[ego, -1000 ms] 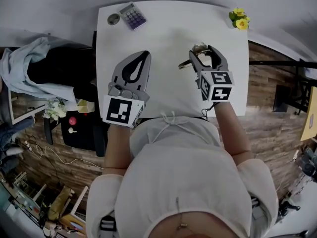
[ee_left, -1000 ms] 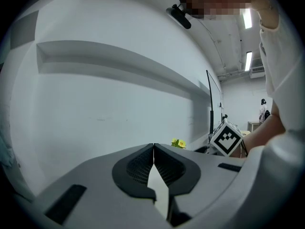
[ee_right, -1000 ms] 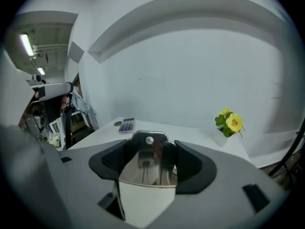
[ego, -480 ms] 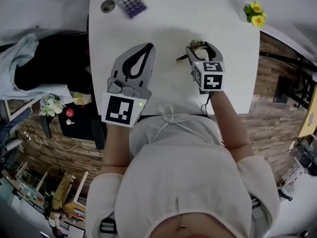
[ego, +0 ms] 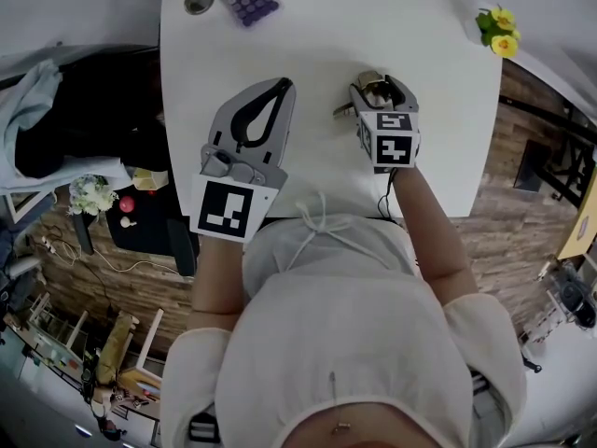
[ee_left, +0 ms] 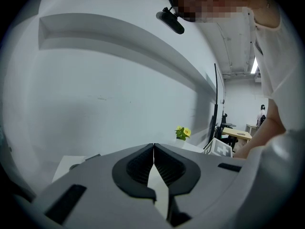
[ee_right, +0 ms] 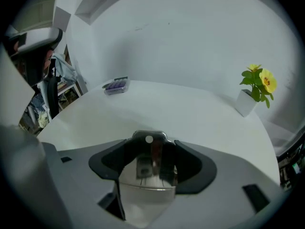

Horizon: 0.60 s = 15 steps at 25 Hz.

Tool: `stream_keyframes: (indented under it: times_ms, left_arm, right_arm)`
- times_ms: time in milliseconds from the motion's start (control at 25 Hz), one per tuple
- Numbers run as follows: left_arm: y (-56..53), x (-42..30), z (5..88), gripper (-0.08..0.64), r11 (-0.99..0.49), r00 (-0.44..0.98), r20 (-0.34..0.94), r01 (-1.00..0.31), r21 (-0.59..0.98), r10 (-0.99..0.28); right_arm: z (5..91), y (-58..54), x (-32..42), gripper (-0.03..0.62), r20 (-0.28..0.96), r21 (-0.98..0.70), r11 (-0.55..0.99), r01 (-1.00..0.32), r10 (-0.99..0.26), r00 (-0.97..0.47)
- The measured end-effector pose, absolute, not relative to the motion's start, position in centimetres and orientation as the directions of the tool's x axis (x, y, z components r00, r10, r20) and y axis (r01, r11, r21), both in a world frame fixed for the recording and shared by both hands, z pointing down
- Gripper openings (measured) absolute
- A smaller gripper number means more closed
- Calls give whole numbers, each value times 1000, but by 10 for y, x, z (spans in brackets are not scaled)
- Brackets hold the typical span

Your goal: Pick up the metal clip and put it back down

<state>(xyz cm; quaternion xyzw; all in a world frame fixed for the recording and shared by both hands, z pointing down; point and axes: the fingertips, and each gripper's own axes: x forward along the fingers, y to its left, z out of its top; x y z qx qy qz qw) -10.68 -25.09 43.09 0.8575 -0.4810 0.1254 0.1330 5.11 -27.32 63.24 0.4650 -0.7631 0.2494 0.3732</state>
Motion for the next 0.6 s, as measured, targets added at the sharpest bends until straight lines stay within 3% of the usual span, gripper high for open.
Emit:
stream_keyframes:
  times_ms: [320, 440, 600]
  left_arm:
    - [-251, -103, 434, 20, -505, 504, 355, -858, 100, -787]
    - [-249, -101, 430, 20, -504, 503, 350, -858, 95, -790]
    - [-244, -101, 424, 20, -502, 498, 343, -861, 86, -796]
  right_arm:
    - [635, -275, 53, 308, 800, -28, 412, -911, -536, -268]
    - [634, -277, 55, 367, 790, -42, 391, -919, -550, -271]
    - [616, -282, 54, 385, 743, -65, 396, -916, -593, -309]
